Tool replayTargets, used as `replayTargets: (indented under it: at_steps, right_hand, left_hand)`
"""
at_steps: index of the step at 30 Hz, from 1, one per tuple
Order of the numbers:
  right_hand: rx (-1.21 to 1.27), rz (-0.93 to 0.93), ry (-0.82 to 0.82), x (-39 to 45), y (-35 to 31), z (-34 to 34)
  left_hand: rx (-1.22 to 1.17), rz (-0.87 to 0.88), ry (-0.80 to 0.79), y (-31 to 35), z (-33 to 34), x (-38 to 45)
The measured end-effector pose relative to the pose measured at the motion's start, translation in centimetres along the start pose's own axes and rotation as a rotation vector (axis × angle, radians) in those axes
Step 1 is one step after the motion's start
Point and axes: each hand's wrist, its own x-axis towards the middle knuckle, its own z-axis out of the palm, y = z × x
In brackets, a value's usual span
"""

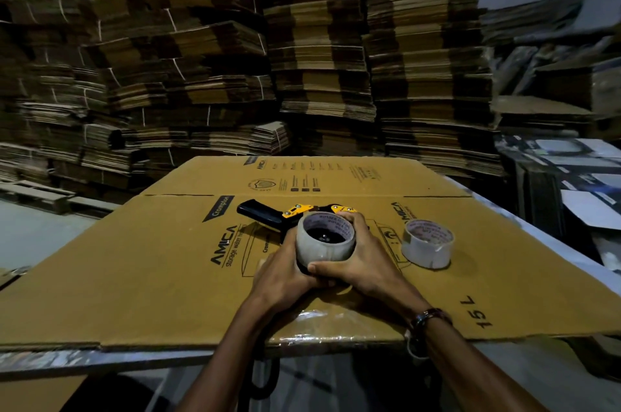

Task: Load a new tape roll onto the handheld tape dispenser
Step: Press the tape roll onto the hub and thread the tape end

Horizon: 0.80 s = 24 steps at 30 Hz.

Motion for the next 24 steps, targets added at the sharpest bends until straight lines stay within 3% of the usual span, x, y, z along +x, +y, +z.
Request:
replayTargets:
  at_steps: [11,21,24]
  right_hand:
    - [-0.074,0.011,-0.12,0.7,-1.2,-1.5]
    - [-0.077,-0.028,-0.029,-0.6,-0.7,-0.5]
    - [-0.078,0.0,-0.112,0.1,-1.1,-1.2]
  left_hand:
    - [0.02,-0.027,0.002,0.4,0.2,0.1]
    - [0.047,-0.037,0.002,0.3,0.1,0.2]
    - [0.047,-0.056,0.01,0.4,0.2,0.2]
